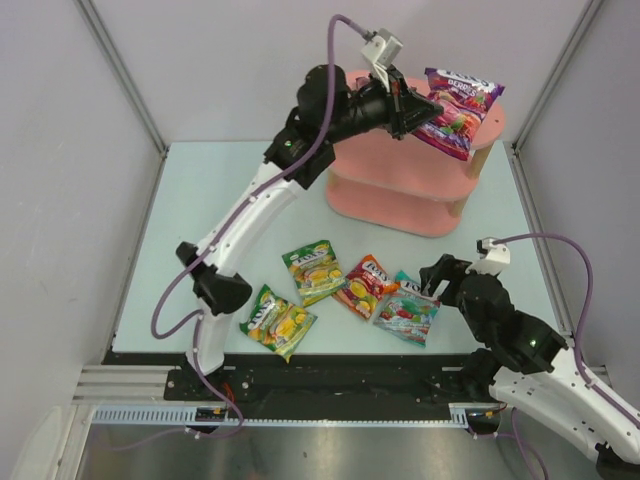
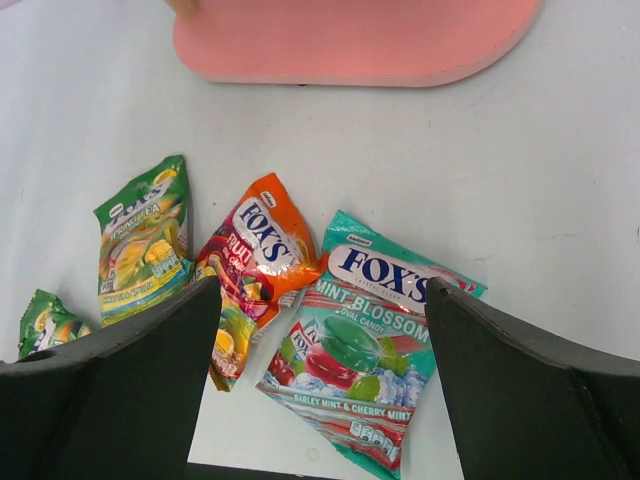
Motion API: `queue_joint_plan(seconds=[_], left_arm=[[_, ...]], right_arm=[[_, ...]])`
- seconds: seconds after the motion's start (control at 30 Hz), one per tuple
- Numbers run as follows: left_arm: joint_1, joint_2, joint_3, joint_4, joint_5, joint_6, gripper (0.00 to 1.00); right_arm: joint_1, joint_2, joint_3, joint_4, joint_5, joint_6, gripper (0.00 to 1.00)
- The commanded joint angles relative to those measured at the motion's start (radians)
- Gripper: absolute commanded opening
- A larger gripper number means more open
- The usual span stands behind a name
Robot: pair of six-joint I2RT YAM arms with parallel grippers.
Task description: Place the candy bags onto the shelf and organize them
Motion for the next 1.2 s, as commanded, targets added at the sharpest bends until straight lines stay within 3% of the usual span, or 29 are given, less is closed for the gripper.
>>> queue_joint_plan(seconds=[0.0, 0.4, 1.07, 1.17], left_arm=[[0.021, 0.055, 0.02, 0.153, -0.06, -0.096, 0.0], [0.05, 0.129, 0.042, 0.259, -0.132, -0.116, 0.0], [0.096, 0.225, 0.069, 0.389, -0.063, -0.188, 0.03], [0.093, 0.231, 0.069, 0.395, -0.061, -0.188, 0.08]], right_arm=[[-0.002, -0.022, 0.004, -0.015, 0.012, 0.027, 0.87], [-0.001, -0.016, 0.004, -0.018, -0.003, 0.036, 0.87], [-0.001, 0.011, 0.004, -0.015, -0.005, 0.03, 0.87], [0.001, 0.011, 0.004, -0.017, -0.003, 0.031, 0.87]])
